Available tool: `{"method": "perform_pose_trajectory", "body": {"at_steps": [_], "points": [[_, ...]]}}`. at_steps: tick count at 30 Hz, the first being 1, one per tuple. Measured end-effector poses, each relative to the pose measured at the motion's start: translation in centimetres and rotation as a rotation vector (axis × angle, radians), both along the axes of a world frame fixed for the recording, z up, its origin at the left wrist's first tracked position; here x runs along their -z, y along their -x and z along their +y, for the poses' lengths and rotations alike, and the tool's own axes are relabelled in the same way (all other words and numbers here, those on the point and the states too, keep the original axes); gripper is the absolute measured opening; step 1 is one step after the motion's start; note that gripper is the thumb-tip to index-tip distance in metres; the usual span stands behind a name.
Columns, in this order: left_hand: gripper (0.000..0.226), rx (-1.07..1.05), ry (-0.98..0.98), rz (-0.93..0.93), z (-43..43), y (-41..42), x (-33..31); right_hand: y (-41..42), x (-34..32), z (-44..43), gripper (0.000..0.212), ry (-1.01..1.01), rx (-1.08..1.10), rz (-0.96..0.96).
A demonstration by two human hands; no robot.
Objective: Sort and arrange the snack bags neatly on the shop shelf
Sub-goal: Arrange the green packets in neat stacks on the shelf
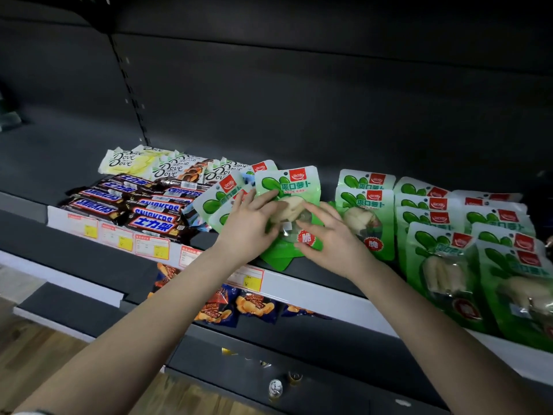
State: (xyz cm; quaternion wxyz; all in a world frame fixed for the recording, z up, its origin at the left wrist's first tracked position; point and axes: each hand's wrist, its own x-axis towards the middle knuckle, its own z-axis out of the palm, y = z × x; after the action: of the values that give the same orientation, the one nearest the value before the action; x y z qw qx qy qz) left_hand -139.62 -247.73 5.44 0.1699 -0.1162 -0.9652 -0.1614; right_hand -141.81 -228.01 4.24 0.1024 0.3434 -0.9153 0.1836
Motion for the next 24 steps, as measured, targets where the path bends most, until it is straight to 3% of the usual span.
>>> {"method": "perform_pose_trajectory", "body": {"at_steps": [6,13,24], "points": [[0.046,0.099,0.041,-0.022,4.5,1.5,-0.5,-1.0,0.1,5.4,0.072,-0.216,0.111,-0.009],[0.047,0.249,0.068,-0.081,9.1,2.4,0.4,-3.3,-0.1,9.3,0.067,-0.312,0.338,-0.052],[0.050,0.333,0.129,-0.242,10.2,2.5,1.9,-4.5,0.6,9.0,0.059,-0.534,0.478,0.035]]}}
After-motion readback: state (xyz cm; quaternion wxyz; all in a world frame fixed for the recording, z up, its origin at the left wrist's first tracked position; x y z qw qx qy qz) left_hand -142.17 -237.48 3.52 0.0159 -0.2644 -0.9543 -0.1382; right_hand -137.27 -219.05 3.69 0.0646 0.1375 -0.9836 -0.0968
